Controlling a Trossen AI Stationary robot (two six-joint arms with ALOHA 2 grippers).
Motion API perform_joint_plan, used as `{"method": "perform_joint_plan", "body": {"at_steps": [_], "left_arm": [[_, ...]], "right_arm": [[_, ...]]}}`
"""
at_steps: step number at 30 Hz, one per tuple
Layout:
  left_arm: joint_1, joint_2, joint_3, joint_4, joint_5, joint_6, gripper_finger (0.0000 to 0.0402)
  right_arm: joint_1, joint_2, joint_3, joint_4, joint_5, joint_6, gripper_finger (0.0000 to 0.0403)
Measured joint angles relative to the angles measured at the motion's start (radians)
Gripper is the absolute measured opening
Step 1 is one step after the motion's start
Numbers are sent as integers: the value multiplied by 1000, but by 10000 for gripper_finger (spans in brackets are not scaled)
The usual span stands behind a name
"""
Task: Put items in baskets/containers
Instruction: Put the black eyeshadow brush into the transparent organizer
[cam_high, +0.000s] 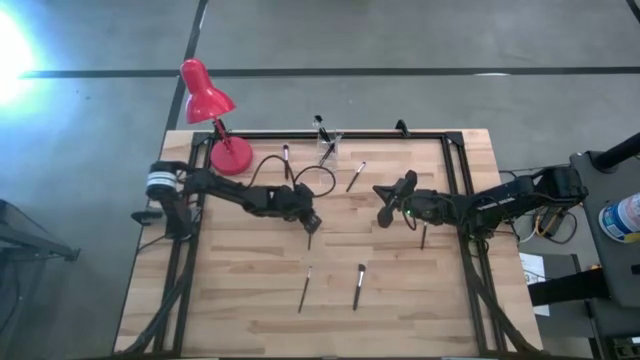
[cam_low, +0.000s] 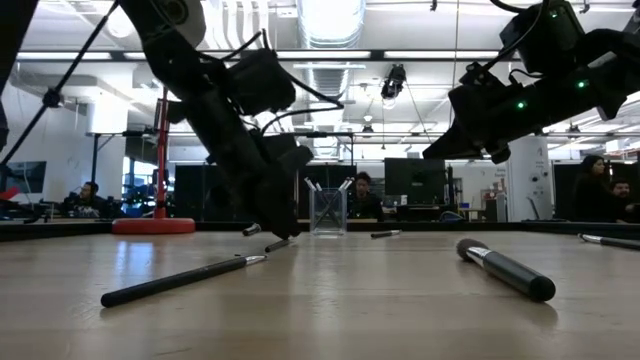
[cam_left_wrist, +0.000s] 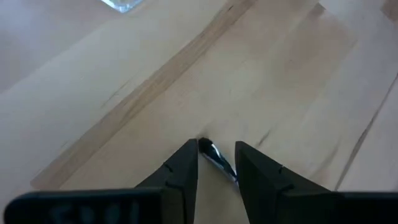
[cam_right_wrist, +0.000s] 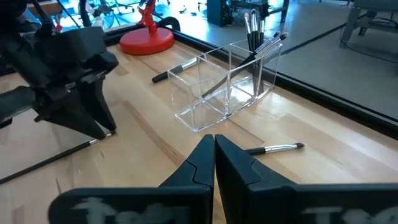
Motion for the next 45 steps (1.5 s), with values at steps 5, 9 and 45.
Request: {"method": "perform_joint_plan", "body": {"at_steps": [5,9,45], "left_arm": [[10,18,0,2,3,21,99],[10,17,2,-28,19,81,97],[-91,-331,-29,115,-56,402,0]], "right_arm": [[0,0,0,0,0,0,9],[0,0,0,0,0,0,9],[0,0,-1,0,0,-12,9]]}}
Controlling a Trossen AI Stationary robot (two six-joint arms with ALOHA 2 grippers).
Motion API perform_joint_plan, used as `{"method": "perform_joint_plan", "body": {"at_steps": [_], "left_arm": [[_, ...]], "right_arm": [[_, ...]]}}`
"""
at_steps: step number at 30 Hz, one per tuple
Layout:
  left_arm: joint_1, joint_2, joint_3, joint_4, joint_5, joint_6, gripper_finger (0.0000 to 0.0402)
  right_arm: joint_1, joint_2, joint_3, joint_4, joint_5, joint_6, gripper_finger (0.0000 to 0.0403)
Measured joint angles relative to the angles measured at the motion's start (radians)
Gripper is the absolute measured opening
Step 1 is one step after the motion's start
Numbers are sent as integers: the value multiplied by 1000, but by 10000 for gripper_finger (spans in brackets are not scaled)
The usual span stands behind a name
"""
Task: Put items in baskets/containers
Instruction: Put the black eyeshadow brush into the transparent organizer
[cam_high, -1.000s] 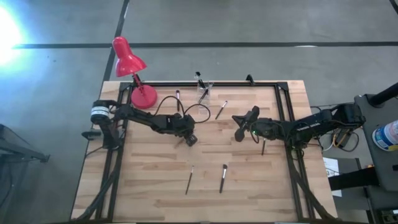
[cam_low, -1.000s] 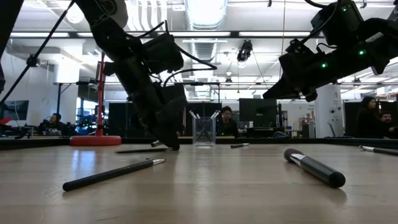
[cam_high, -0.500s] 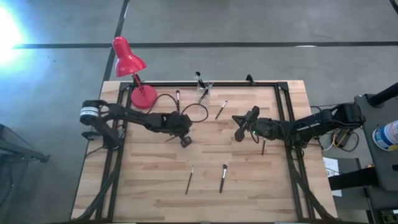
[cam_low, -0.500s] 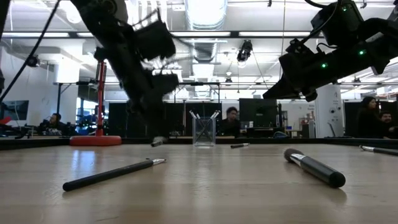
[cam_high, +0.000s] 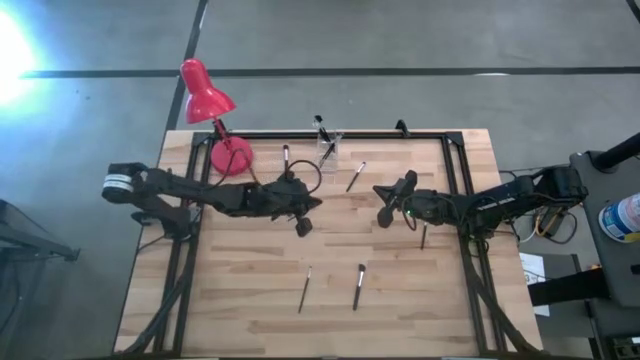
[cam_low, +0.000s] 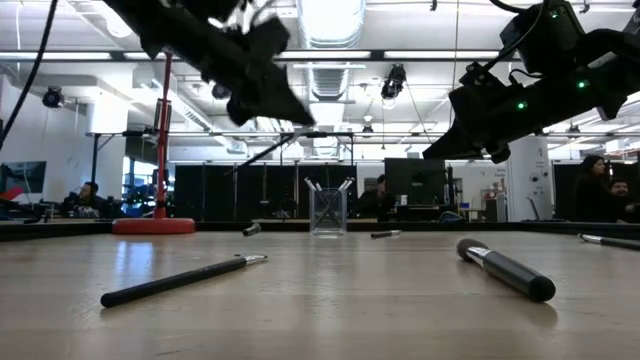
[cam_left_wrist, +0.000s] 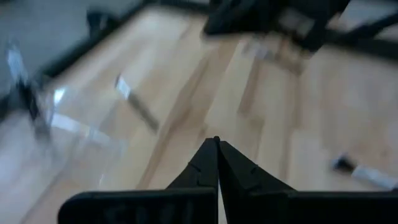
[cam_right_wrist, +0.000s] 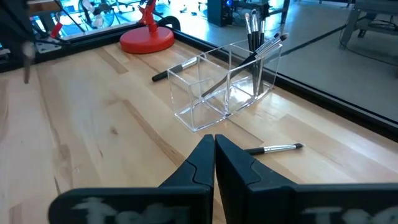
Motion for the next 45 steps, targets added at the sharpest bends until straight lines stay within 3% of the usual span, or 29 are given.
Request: {"method": "perform_joint_plan", "body": {"at_steps": [7,13,22,35,45], "left_arm": [[13,1,-134,472,-5,135,0],[137,32,-184,749,27,213,0],[342,166,-50,826,227,195,0],[442,408,158,850,278,245,0],[505,482,190,846,304,209,0]], "right_arm": [[0,0,0,0,0,0,9],[0,0,0,1,0,-8,9],[0,0,0,7,1,-23,8],[0,0,0,7,1,-48,8],[0,0,0,8,1,-53,8]]}}
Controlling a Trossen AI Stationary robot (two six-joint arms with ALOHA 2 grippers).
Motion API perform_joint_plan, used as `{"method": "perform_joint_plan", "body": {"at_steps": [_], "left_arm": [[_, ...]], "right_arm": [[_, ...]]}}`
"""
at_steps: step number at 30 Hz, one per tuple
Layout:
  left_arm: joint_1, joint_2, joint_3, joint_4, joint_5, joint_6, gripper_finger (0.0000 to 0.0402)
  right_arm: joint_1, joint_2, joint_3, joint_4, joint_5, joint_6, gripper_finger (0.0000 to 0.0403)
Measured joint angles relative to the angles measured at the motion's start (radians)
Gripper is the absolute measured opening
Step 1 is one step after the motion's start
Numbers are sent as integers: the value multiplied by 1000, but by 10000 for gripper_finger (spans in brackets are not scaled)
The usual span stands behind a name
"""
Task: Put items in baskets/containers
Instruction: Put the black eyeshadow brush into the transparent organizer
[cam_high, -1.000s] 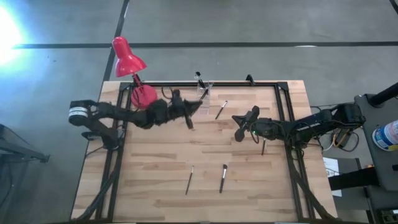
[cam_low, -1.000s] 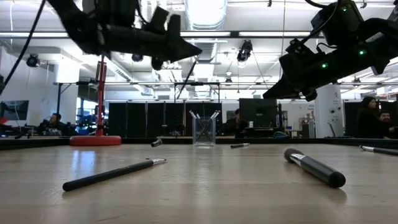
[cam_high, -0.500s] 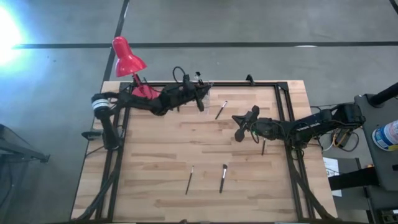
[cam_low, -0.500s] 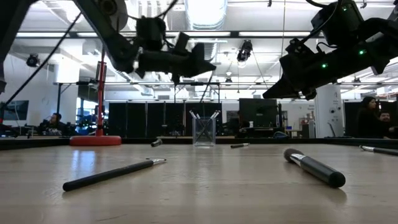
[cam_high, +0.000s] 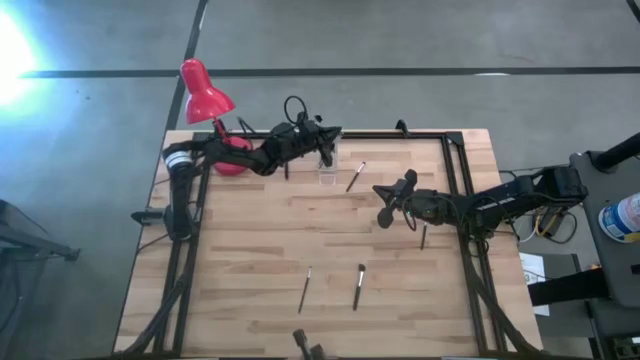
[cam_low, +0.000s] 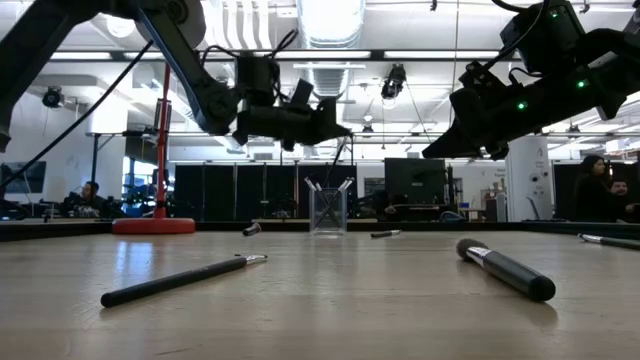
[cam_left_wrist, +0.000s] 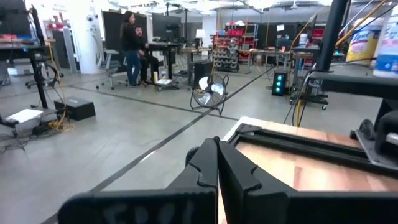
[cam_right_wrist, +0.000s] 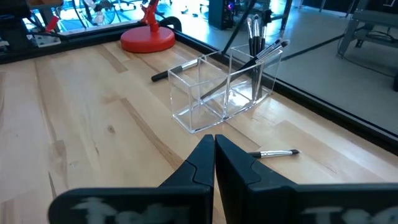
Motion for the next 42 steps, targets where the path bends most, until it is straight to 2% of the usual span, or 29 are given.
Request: {"method": "perform_joint_plan", "body": {"at_steps": [14,27,36,42], "left_arm": [[22,32,-1,-39,20,-33,1],[28,26,-1,-128,14,-68,32],[30,-38,-2,-238,17,-40,39],[25,-126,-6,-377,20,8,39]], "right_arm": [[0,0,0,1,0,0,8],[0,0,0,3,-1,2,8],[0,0,0,2,-1,4,8],[0,0,0,1,-2,3,8]]}}
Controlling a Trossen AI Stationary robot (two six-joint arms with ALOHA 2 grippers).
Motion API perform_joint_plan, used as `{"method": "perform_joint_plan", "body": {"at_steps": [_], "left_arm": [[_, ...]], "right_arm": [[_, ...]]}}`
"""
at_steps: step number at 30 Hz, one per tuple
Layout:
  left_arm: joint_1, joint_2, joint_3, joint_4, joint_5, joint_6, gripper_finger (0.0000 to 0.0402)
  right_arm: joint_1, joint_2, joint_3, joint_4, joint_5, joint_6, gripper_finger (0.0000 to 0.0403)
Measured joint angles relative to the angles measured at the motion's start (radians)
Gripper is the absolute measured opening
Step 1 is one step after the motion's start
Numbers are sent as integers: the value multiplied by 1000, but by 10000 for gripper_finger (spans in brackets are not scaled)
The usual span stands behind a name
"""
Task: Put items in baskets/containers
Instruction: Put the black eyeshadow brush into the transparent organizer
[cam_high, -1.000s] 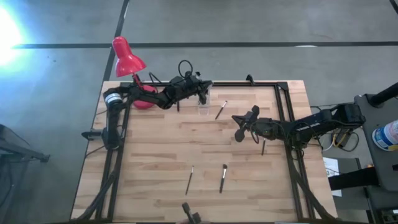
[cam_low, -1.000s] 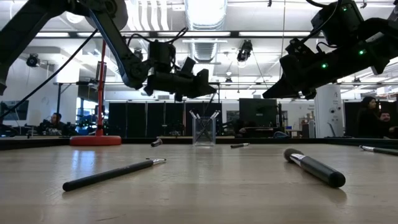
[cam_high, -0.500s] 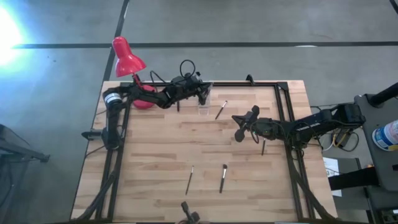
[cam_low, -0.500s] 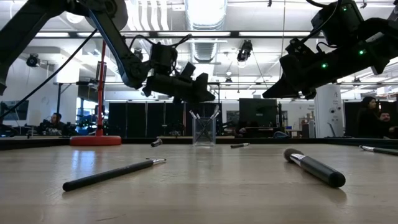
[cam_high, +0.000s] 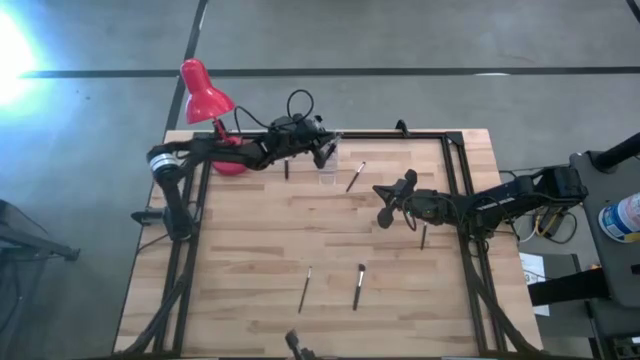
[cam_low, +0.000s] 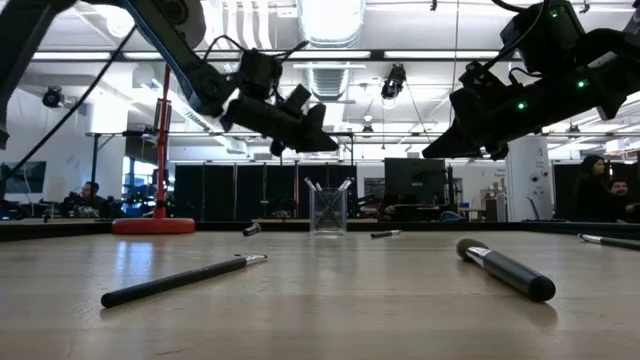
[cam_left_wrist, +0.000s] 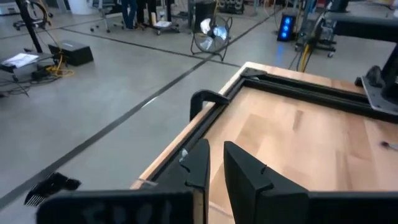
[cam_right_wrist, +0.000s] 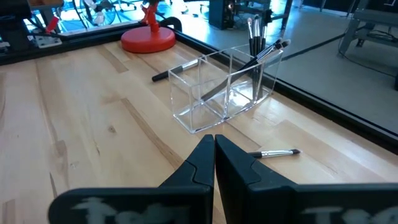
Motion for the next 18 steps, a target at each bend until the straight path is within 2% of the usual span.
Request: {"method": "perform_joint_plan", "body": {"at_steps": [8,18], "left_arm": [[-44,-123,-117,-25,1,47,5],[-125,-258,-337,-26,-13,54,0]], "right_arm": [[0,0,0,-1,-1,1,8],[0,0,0,-2,-2,1,8]]}}
